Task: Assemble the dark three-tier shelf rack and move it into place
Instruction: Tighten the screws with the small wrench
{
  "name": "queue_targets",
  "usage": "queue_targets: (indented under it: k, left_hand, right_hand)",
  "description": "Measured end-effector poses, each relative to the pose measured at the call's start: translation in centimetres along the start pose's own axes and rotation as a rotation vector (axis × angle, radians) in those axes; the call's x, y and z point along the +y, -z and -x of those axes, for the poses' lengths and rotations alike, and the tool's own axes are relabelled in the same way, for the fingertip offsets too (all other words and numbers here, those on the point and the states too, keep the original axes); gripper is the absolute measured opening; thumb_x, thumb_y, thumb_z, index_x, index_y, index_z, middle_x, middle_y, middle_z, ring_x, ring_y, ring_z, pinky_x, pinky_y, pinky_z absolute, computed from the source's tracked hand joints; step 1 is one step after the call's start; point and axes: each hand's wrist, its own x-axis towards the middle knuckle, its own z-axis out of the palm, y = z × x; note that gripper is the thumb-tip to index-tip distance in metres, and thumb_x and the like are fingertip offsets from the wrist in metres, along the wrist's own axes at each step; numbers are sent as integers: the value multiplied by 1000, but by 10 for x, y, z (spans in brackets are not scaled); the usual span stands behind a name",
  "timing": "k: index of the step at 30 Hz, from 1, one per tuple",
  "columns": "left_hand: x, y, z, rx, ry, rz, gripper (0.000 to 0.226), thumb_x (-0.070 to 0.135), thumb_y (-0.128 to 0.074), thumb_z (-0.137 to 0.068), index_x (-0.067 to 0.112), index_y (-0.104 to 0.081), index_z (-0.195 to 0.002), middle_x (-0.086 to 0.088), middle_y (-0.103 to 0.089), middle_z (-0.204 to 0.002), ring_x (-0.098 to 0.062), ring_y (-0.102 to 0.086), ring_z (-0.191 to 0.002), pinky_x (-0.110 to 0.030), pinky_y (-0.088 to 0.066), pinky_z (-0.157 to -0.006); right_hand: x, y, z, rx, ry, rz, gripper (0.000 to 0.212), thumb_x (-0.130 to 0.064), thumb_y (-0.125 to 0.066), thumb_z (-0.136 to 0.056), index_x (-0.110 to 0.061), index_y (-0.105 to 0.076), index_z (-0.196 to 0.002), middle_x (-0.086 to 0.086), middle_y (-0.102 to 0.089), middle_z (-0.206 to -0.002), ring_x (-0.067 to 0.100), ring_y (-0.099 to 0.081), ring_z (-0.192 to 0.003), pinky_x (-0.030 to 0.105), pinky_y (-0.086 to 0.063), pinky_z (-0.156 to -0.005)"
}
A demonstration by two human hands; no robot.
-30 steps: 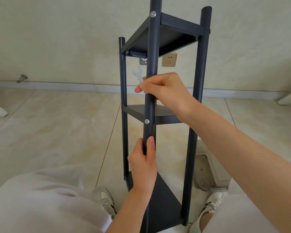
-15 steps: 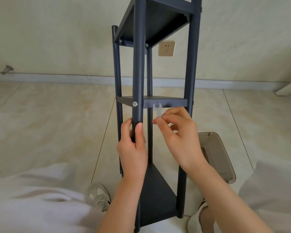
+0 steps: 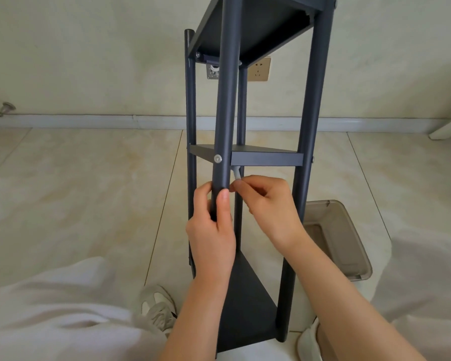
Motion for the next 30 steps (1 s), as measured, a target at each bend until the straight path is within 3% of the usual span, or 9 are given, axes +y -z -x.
queue_targets:
  k: [5, 9, 14, 17, 20, 24, 27, 30]
  left_hand:
    - [-1, -1, -2, -7, -7, -20, 47, 59, -38, -97, 23, -56, -122, 12, -60, -73, -2, -63, -67, -10, -46, -56]
    - [0, -2, -2, -20, -11, -1, 47, 58, -39, -97, 22, -57, -122, 10, -61, -72, -4, -63, -66, -9, -45, -56]
    - [0, -2, -4, -9, 3, -11, 48, 62, -36, -96, 26, -55, -121, 10, -60, -73, -3, -62, -64, -11, -46, -55]
    - [0, 0, -6, -9, 7, 25, 44, 64, -38, -97, 30, -56, -120, 9, -59, -70, -6, -59, -59, -13, -44, -53]
    - [0, 2, -10, 3, 22, 47, 46, 70, -39, -94, 35, -56, -117, 10, -57, -65, -9, -57, -54, -19, -44, -50]
    - [-2, 5, -13, -2, 51, 61, 40, 76, -38, -91, 47, -55, -112, 9, -56, -62, -10, -54, -51, -27, -45, -47]
    - [-4, 7, -12, -3, 62, 76, 30, 62, -43, -96, 42, -57, -114, 10, -54, -60, -10, -51, -49, -29, -43, -46]
    - [-5, 8, -11, -6, 71, 80, 34, 58, -43, -97, 35, -57, -117, 10, -54, -60, -9, -51, -50, -27, -42, -46]
  right_hand:
    - [-3, 0, 0, 7, -12, -57, 21, -16, -59, -97, -13, -77, -88, -19, -62, -59, 0, -54, -57, 10, -39, -57]
    - [-4, -3, 0, 18, -33, -82, 23, -14, -58, -97, -13, -77, -85, -2, -60, -58, 7, -47, -53, 21, -41, -57]
    - [-3, 2, -3, 37, -68, -74, 22, -14, -59, -96, -11, -77, -84, -19, -58, -53, -1, -52, -53, 12, -38, -56]
    - [-8, 3, -4, 26, -29, -41, 22, -15, -60, -96, -12, -78, -85, 1, -65, -60, 8, -51, -53, 22, -44, -56]
    - [-10, 0, -8, 11, 4, 20, 21, -16, -59, -97, -12, -78, -90, 18, -71, -78, 31, -63, -71, 39, -54, -72]
    - [-13, -1, -11, -18, -9, 86, 21, -17, -59, -97, -13, -79, -92, 5, -67, -65, 21, -54, -56, 29, -51, -65]
    - [-14, 0, -13, -42, -9, 94, 21, -15, -60, -95, -11, -79, -87, 15, -66, -66, 28, -55, -62, 27, -46, -59]
    - [-16, -1, -13, -55, 10, 106, 22, -12, -60, -94, -7, -78, -84, 16, -61, -61, 24, -49, -55, 20, -40, -55]
